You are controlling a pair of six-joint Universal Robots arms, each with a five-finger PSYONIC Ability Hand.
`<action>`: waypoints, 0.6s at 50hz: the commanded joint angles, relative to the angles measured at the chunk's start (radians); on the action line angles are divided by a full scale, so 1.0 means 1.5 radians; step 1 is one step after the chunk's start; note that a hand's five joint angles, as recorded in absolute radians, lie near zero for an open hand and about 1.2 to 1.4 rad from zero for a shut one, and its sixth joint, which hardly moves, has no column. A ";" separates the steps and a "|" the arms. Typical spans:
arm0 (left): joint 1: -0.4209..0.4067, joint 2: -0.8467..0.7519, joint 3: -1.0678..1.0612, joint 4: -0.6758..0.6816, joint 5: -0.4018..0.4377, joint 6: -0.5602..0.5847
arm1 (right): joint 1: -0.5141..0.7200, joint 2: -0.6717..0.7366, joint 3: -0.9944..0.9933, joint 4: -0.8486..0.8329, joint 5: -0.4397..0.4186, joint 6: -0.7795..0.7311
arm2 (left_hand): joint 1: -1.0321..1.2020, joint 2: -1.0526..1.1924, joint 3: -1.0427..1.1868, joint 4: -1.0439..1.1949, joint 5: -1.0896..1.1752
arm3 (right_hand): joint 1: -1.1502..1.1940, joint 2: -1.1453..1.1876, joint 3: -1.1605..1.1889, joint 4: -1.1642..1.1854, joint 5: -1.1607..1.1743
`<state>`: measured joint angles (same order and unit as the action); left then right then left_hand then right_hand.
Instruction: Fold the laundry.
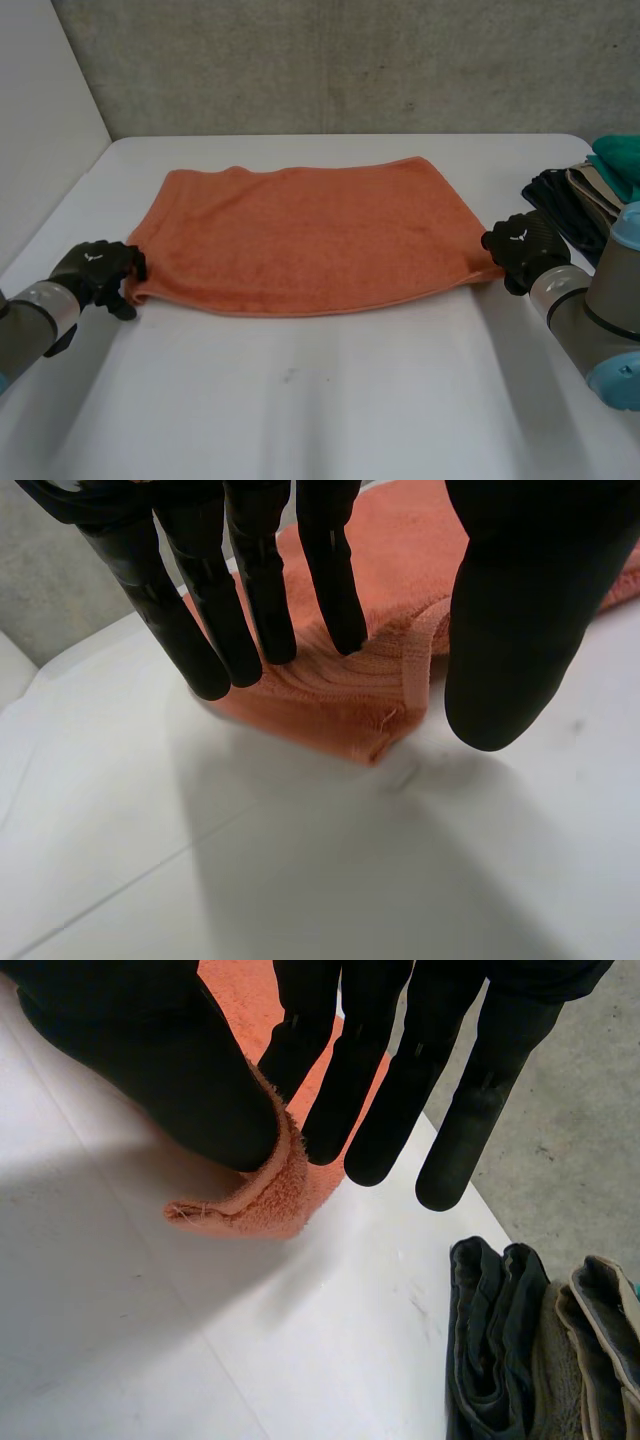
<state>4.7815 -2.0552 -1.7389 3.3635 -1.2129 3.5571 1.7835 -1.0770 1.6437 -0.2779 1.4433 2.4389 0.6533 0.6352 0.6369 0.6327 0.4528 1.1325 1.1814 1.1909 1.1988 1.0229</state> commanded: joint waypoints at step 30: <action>-0.066 0.188 -0.085 -0.150 -0.099 0.172 | -0.055 -0.148 0.062 0.298 0.007 -0.196 | 0.495 0.507 0.506 0.509 0.513 | 0.176 0.143 0.137 0.132 0.133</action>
<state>4.6644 -2.0113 -1.6790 3.3165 -1.4199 3.6585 1.7526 -1.1578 1.6900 -0.1599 1.4512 2.3205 1.1525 1.1933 1.1878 1.1940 0.9814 1.1325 1.1814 1.1909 1.1988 1.0229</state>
